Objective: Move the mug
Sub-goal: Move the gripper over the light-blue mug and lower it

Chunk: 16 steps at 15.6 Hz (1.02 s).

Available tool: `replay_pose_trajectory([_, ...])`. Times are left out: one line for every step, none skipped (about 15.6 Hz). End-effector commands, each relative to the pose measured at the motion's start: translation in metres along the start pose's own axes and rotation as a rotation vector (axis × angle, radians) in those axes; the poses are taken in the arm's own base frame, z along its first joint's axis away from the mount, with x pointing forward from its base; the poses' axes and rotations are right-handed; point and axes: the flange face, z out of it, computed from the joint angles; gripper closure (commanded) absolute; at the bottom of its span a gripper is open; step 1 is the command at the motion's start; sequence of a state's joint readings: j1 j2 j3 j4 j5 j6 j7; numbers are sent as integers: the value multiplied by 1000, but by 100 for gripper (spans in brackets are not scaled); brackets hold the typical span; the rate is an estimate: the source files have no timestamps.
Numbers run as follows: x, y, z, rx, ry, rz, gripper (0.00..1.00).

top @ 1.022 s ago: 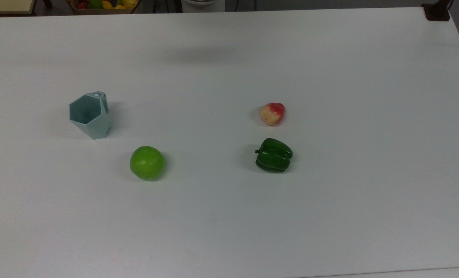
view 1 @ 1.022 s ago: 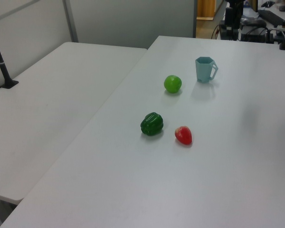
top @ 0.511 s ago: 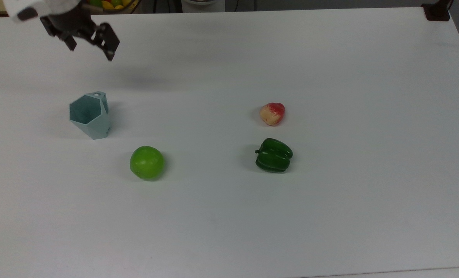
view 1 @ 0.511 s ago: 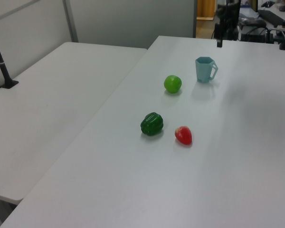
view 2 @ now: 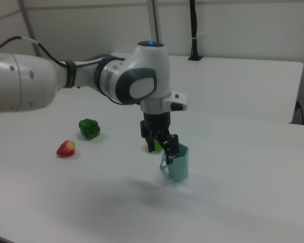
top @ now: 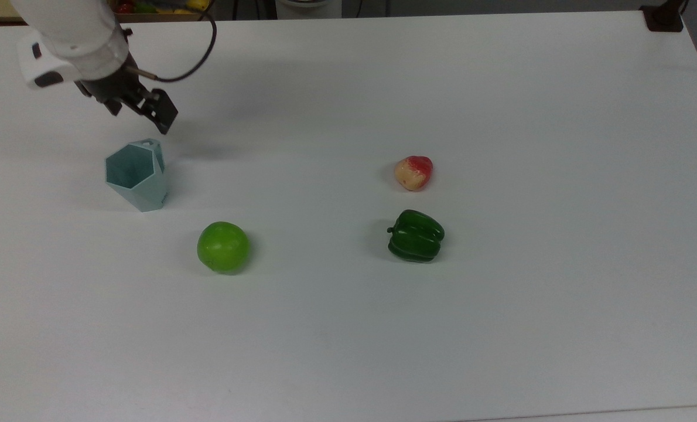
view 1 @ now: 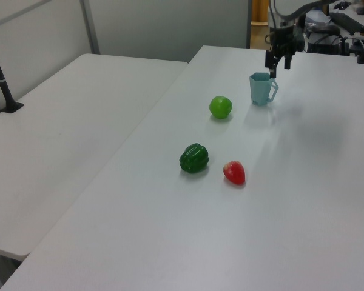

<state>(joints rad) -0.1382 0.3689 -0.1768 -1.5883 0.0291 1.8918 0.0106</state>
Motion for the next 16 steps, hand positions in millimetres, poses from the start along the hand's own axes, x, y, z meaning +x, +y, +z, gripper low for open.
replay_pose_trajectory([7, -28, 32, -6, 0, -9, 10])
replay_pose_trajectory([6, -28, 35, -8, -4, -11, 11])
replay_pose_trajectory([6, -28, 36, -8, -6, -18, 16])
replay_pose_trajectory([6, -27, 36, -8, -6, -21, 19])
replay_pose_trajectory([6, -27, 38, -10, -11, -28, 21])
replay_pose_trajectory([5, -26, 38, -10, -15, -40, 22])
replay_pose_trajectory([3, -24, 42, -10, -25, -46, 22])
replay_pose_trajectory([3, -22, 44, -12, -26, -45, 25])
replay_pose_trajectory([3, -22, 46, -12, -29, -47, 27])
replay_pose_trajectory([3, -21, 49, -17, -31, -47, 29])
replay_pose_trajectory([3, -21, 56, -24, -35, -50, 31])
replay_pose_trajectory([4, -21, 59, -26, -32, -50, 32])
replay_pose_trajectory([4, -21, 63, -26, -32, -50, 33])
replay_pose_trajectory([5, -21, 62, -26, -26, -51, 34])
replay_pose_trajectory([5, -20, 62, -26, -24, -49, 37])
replay_pose_trajectory([5, -19, 62, -26, -24, -47, 39])
